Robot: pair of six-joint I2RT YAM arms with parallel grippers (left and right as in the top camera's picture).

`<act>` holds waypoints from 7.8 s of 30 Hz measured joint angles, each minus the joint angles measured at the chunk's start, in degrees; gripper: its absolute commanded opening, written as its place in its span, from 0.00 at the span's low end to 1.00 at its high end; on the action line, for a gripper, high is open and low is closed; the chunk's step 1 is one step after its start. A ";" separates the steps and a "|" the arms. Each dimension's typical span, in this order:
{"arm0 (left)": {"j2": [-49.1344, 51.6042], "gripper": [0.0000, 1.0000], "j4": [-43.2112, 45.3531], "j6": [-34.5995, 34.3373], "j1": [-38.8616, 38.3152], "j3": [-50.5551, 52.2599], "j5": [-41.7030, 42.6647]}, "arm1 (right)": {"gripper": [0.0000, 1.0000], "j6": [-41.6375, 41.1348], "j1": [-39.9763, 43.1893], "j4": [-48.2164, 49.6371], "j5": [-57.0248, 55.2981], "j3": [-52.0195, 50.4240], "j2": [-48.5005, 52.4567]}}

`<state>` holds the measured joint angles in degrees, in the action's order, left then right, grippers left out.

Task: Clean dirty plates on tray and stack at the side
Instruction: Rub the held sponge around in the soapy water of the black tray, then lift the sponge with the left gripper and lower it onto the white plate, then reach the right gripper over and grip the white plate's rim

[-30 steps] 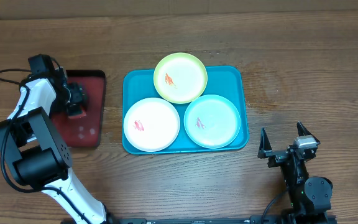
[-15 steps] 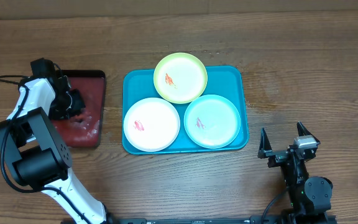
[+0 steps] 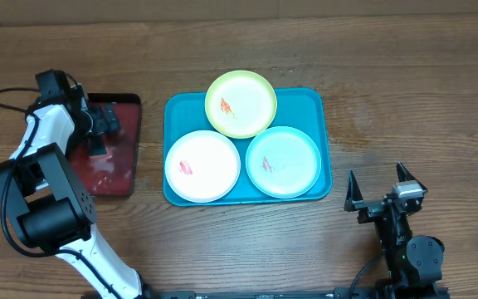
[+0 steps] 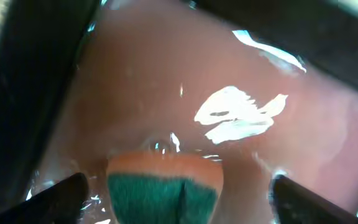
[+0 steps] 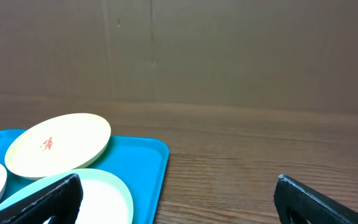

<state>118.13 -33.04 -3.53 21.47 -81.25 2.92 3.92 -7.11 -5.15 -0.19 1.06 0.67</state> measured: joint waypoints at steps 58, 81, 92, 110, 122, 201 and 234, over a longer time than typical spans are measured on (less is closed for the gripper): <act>0.02 1.00 -8.59 1.18 -0.04 -0.22 -0.57 | 1.00 -0.02 0.00 0.00 -0.02 0.00 0.00; 0.02 1.00 -19.71 1.16 0.00 -0.33 -0.96 | 1.00 -0.04 0.00 0.00 -0.04 0.00 0.00; 0.02 0.62 -17.31 0.96 -0.04 -0.33 -1.01 | 1.00 -0.02 0.00 -0.02 -0.02 0.00 0.00; -0.02 0.04 -31.78 1.05 0.17 -16.63 0.28 | 1.00 0.00 0.00 -0.02 0.00 0.00 -0.02; -2.08 0.04 -34.99 1.01 0.02 -22.64 7.63 | 1.00 -0.04 0.00 0.00 -0.02 0.00 -0.04; -13.33 1.00 -45.33 -21.59 -23.89 -19.41 6.21 | 1.00 -3.32 0.00 31.41 31.50 12.20 1.42; -13.33 0.94 -46.49 -21.55 -24.11 -19.41 6.47 | 0.76 -22.93 -25.57 -41.86 11.32 81.09 91.73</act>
<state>104.79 -79.53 -25.08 -2.63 -100.66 9.39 -19.00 -32.69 -47.00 11.14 82.15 92.40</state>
